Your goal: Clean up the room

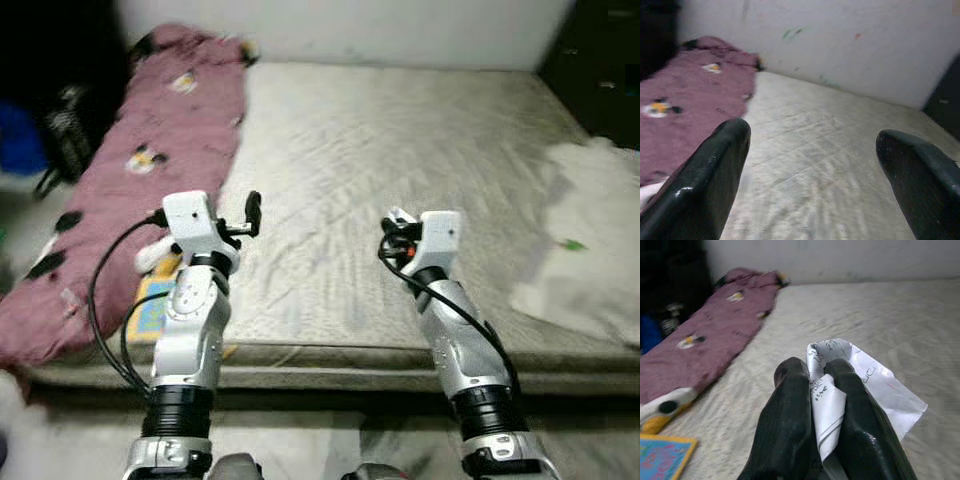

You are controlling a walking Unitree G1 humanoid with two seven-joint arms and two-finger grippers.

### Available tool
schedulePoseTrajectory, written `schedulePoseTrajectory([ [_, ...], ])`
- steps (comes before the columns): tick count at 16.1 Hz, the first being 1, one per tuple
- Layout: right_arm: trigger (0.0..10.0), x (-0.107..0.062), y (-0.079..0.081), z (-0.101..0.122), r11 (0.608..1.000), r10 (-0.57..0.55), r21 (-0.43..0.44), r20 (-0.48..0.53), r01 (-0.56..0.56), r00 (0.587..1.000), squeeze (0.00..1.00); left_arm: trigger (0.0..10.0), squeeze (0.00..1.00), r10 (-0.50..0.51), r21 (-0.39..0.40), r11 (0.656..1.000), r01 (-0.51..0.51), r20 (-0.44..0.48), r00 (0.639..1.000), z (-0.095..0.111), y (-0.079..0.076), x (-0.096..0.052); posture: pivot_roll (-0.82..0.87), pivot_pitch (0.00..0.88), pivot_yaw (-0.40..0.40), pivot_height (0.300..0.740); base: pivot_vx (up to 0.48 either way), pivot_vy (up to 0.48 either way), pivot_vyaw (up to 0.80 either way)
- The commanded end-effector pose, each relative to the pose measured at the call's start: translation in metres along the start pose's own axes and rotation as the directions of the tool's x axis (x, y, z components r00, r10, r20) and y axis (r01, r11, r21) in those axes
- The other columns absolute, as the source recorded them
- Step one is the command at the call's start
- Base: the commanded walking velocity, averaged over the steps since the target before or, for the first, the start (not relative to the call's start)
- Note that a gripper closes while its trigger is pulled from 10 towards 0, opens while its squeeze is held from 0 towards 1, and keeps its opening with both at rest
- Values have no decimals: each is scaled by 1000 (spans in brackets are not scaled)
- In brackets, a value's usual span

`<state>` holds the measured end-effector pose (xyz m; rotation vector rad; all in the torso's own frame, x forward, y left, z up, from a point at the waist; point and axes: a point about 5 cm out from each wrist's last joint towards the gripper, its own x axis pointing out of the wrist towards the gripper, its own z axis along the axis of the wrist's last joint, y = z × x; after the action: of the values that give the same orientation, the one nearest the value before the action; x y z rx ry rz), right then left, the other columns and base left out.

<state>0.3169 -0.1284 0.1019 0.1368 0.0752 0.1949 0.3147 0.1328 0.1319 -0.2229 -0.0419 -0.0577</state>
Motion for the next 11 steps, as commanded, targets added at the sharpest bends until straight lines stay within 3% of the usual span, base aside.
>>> schedulePoseTrajectory([
  [1, 10000, 1, -1, 1, 1000, -2, 7, 3, 2, 1000, 0, 10000, 0, -19, 7, 1000, 19, 13, 1000, 3, -2, 2, -7, 0, -11, 740, 0, 465, -800],
  [7, 10000, 2, -1, 2, 1000, -1, 9, 3, 1, 1000, 0, 10000, 0, -17, 4, 1000, 17, 13, 1000, 3, -3, 2, -13, 0, -11, 740, 0, 459, -71],
  [11, 10000, 3, 0, 2, 1000, -1, 11, 3, 1, 1000, 0, 10000, 0, -39, 0, 999, 39, 40, 998, 6, -5, 0, -14, 0, -11, 740, 0, 0, 0],
])
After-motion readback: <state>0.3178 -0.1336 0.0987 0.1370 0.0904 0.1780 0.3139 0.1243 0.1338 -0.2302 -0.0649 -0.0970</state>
